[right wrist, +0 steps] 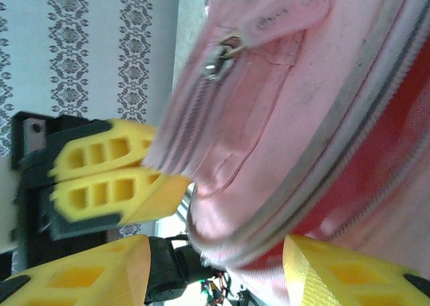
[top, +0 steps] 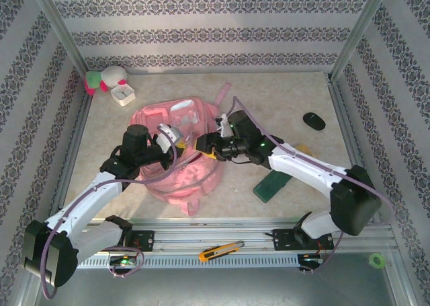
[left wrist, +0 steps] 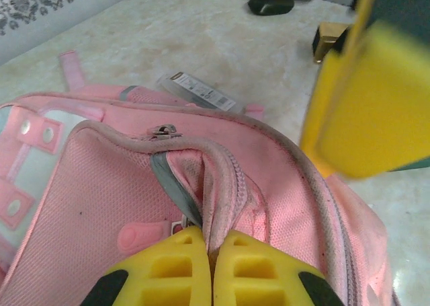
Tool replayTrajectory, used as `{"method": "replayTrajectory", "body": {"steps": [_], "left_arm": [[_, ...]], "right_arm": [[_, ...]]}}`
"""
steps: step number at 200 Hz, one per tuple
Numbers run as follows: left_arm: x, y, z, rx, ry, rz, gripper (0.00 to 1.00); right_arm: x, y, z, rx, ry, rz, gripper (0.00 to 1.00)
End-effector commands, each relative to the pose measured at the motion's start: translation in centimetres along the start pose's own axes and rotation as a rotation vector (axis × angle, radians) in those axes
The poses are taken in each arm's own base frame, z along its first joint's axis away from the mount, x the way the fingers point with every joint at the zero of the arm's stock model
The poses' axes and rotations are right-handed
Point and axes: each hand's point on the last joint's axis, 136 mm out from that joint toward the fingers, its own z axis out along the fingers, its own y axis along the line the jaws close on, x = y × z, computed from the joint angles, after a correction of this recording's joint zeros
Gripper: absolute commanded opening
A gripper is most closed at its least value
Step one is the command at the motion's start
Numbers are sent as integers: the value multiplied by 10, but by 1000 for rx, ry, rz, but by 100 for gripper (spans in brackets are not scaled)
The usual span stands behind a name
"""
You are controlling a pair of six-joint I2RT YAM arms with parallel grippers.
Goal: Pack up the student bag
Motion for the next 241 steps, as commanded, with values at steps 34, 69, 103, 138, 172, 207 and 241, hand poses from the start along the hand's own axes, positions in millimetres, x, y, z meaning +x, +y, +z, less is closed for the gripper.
{"method": "replayTrajectory", "body": {"steps": [34,69,103,138,172,207,241], "left_arm": [[-59,-18,-20,90,-189,82,12],[-42,13,-53,-177,-33,-263,41],[3,-6,-92,-265,107,-598,41],[47,-33,-100,-243,225,-758,46],[58,-32,-88,-239,263,-783,47],[66,-22,-72,-258,300,-760,48],[63,-21,-53,-213,280,-796,47]], "right_arm": [[-20,19,21,-97,-80,111,2],[-36,34,16,-142,-232,169,0],[-44,49,22,-187,-322,185,0],[-41,60,34,-215,-312,178,0],[-39,67,40,-230,-292,165,0],[-40,67,40,-230,-299,171,0],[-39,72,41,-239,-285,167,0]]}}
